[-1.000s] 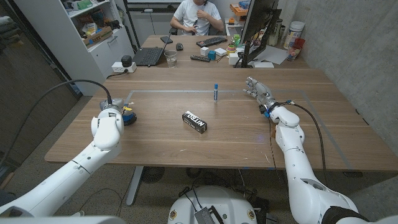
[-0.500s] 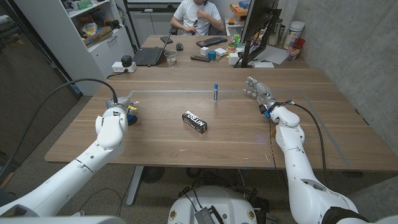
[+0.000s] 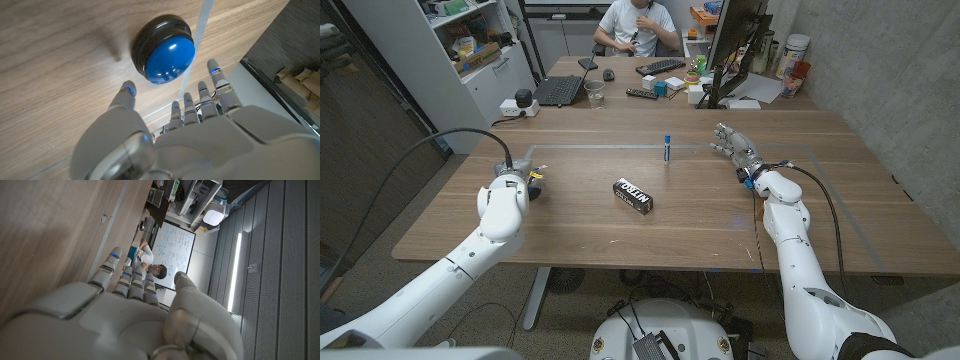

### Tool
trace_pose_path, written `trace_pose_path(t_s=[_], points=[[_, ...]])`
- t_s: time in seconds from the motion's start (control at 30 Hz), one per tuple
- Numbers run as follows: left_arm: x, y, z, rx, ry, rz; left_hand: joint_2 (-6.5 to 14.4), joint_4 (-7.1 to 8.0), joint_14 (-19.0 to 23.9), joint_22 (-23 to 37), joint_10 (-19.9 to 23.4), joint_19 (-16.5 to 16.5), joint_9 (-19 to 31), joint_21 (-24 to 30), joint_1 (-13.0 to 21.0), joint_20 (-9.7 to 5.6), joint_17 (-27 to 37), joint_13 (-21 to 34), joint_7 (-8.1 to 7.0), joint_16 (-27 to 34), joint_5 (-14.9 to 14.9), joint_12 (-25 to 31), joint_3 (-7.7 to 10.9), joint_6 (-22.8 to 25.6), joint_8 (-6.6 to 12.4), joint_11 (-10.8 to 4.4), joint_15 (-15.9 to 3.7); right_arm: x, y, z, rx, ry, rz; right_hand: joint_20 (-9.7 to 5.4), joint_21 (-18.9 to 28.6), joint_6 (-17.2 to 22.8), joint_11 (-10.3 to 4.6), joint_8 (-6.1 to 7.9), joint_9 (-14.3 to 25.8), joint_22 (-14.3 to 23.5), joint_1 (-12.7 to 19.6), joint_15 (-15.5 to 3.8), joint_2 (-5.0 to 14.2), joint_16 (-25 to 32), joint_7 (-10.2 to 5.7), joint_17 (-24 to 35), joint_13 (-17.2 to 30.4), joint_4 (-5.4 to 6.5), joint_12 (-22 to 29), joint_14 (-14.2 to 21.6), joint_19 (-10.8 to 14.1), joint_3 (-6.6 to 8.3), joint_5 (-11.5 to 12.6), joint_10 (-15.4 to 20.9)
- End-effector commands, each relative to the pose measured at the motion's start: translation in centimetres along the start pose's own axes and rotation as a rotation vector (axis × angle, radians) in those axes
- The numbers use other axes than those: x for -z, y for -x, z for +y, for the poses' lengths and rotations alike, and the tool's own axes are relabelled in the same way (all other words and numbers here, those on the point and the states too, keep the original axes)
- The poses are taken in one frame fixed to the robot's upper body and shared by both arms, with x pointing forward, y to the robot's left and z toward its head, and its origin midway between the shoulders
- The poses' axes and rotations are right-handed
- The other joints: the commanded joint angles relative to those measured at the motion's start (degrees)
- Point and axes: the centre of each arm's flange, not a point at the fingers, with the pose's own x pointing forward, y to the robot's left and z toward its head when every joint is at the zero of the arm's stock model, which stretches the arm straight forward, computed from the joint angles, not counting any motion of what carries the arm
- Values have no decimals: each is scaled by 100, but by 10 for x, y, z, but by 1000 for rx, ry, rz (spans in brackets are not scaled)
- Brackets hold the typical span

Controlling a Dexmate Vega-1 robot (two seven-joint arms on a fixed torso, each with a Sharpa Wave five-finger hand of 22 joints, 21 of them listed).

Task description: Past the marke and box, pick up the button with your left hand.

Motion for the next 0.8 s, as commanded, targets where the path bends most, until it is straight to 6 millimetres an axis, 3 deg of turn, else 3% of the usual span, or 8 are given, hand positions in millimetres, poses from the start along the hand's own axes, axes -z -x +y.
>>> trace_pose_path(t_s=[0.03, 0.8], points=[[8, 6, -4, 19, 11, 16, -19, 5, -56, 7, -31, 59, 19, -26, 80, -20, 7, 15, 5, -38, -4, -23, -5, -22, -5, 21, 9, 2, 1, -1, -3, -4, 7, 26, -12, 11, -17, 38, 23, 29, -38, -33, 12, 50, -22, 14, 11, 7, 22, 26, 34, -15, 2, 31], [0, 8, -13, 13, 16, -4, -28, 26, -43, 8, 7, 65, 19, -68, 108, -19, 11, 37, -3, -15, -8, 12, -42, 34, 48, 0, -3, 1, 6, -6, -1, -4, 3, 56, -11, 11, -40, 38, 23, 30, -65, -41, 1, 55, -45, 4, 10, 8, 24, 28, 39, -29, -3, 34]])
